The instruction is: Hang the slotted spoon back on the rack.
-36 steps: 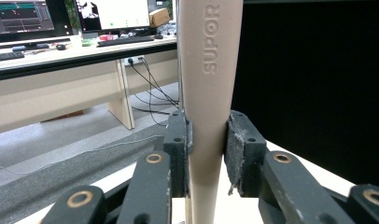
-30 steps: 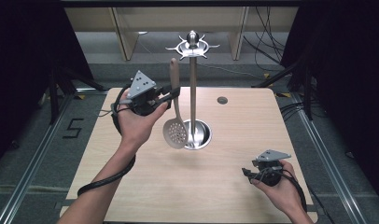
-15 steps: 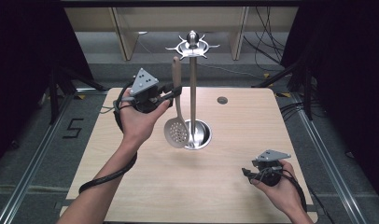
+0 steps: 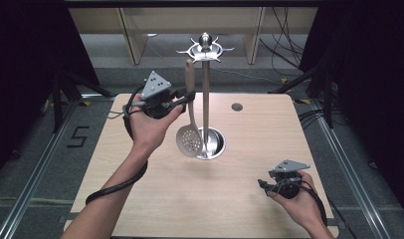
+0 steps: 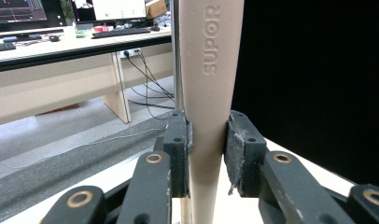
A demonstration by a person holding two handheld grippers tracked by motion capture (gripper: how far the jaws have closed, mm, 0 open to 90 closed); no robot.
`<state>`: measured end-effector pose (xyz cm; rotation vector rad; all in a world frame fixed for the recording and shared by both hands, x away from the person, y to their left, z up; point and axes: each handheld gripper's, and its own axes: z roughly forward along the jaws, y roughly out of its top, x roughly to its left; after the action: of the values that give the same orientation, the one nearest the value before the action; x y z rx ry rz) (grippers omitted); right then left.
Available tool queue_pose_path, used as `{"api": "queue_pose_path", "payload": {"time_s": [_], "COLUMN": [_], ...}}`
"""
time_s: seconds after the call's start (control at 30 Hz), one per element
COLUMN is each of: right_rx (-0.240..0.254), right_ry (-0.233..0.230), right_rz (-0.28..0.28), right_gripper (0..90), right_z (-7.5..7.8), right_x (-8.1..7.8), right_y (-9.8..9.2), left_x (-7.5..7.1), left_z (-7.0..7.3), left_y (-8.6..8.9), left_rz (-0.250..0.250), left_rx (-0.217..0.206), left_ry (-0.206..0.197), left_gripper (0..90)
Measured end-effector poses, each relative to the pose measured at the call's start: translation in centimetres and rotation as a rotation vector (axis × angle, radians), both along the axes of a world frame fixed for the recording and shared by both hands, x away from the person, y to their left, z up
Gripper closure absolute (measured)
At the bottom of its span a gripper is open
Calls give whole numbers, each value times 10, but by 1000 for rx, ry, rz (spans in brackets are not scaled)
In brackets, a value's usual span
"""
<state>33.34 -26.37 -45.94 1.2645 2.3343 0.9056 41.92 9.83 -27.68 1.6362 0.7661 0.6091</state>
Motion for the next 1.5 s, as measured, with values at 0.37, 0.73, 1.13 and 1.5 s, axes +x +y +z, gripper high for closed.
{"api": "queue_pose_path", "payload": {"time_s": [0.37, 0.73, 1.13, 1.5], "right_rx": [-5, -12, -14, -7], "right_ry": [-4, -19, -18, -16], "right_rz": [3, 14, 15, 11], "right_gripper": [475, 474, 472, 463], "right_z": [0, -2, -2, -1], "right_x": [0, 1, 1, 0], "right_y": [0, -1, -1, -1], "left_x": [4, 11, 14, 1], "left_z": [1, -1, -1, -11], "left_y": [-3, -8, -12, 2], "left_rz": [-1, -7, -1, -3], "left_rx": [2, 5, 9, 27], "left_ry": [8, 22, 21, -12], "left_gripper": [709, 709, 708, 552]}}
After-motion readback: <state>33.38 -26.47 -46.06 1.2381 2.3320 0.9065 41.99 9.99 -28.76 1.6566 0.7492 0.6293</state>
